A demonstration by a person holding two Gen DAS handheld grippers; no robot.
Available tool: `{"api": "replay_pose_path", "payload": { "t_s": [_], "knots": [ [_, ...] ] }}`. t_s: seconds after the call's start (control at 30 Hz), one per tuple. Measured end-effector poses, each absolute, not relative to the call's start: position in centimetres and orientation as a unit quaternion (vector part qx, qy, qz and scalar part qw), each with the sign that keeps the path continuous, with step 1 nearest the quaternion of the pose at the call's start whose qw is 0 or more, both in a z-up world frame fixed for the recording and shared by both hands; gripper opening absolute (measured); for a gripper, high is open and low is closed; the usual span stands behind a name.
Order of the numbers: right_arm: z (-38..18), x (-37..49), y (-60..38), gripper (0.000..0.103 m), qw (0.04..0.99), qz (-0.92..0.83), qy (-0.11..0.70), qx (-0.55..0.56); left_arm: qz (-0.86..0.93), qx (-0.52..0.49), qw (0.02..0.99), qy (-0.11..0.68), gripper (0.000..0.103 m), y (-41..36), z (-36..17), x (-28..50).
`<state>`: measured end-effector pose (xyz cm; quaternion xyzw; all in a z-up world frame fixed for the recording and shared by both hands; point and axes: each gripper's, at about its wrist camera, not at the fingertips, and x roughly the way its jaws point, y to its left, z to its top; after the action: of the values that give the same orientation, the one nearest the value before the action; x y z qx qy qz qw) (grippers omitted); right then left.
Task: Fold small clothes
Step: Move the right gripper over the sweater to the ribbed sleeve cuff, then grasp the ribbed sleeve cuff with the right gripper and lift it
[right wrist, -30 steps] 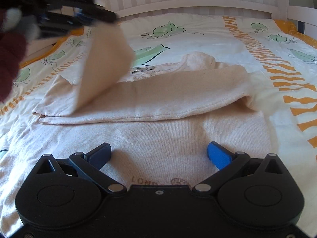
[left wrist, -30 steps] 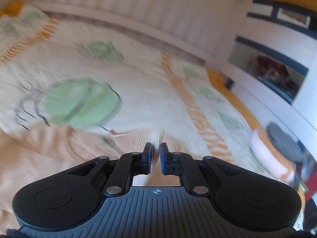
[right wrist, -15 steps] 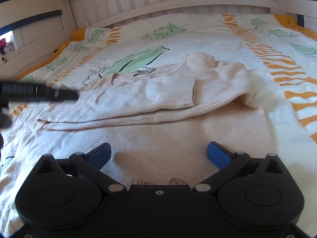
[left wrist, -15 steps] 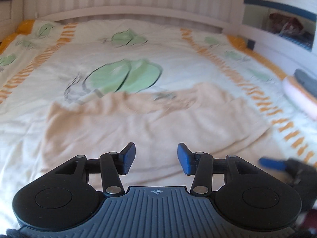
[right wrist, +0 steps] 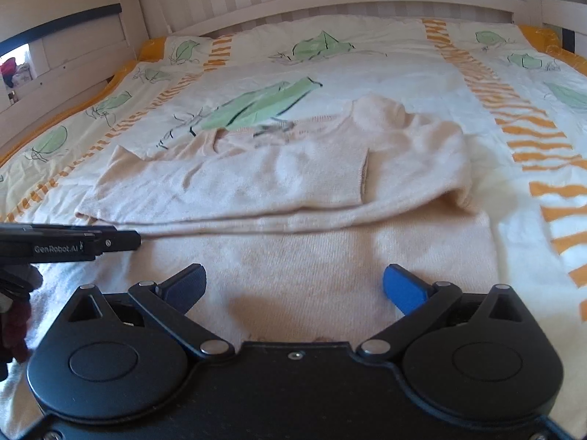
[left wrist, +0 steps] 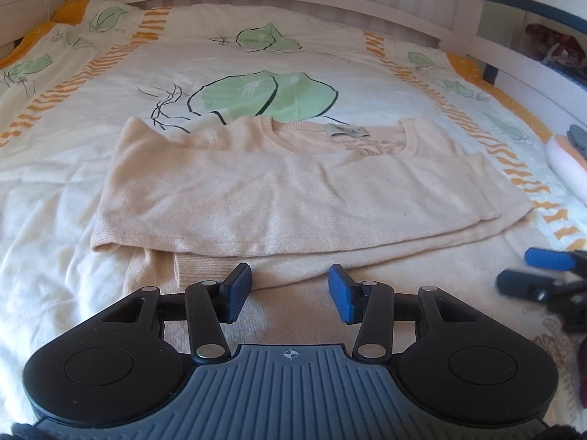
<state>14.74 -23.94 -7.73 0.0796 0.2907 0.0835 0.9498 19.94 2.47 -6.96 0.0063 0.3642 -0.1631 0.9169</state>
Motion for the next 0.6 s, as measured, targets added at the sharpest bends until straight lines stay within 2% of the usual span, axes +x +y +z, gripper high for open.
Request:
{"api": "replay_pose_path", "payload": {
  "t_s": [0.1, 0.27, 0.3, 0.43, 0.6],
  "knots": [
    [-5.5, 15.5, -24.8, 0.102, 0.959, 0.082, 0.259, 0.084, -0.153, 0.004, 0.921, 0.358, 0.045, 3.2, -7.1, 20.0],
    [-4.5, 20.0, -26.3, 0.102, 0.946, 0.096, 0.276, 0.139, -0.159, -0.03, 0.919, 0.361, 0.045, 4.2, -7.7, 20.6],
    [-4.7, 21.0, -26.6, 0.1, 0.941, 0.094, 0.286, 0.153, -0.16, -0.036, 0.918, 0.362, 0.045, 4.4, -7.8, 20.6],
    [-6.5, 23.7, -27.1, 0.08, 0.925, 0.081, 0.328, 0.172, -0.163, -0.057, 0.915, 0.366, 0.045, 4.9, -7.9, 20.8],
    [-7.7, 24.4, -27.1, 0.074, 0.914, 0.083, 0.349, 0.188, -0.164, -0.065, 0.914, 0.365, 0.045, 4.9, -8.0, 20.8]
  ]
}}
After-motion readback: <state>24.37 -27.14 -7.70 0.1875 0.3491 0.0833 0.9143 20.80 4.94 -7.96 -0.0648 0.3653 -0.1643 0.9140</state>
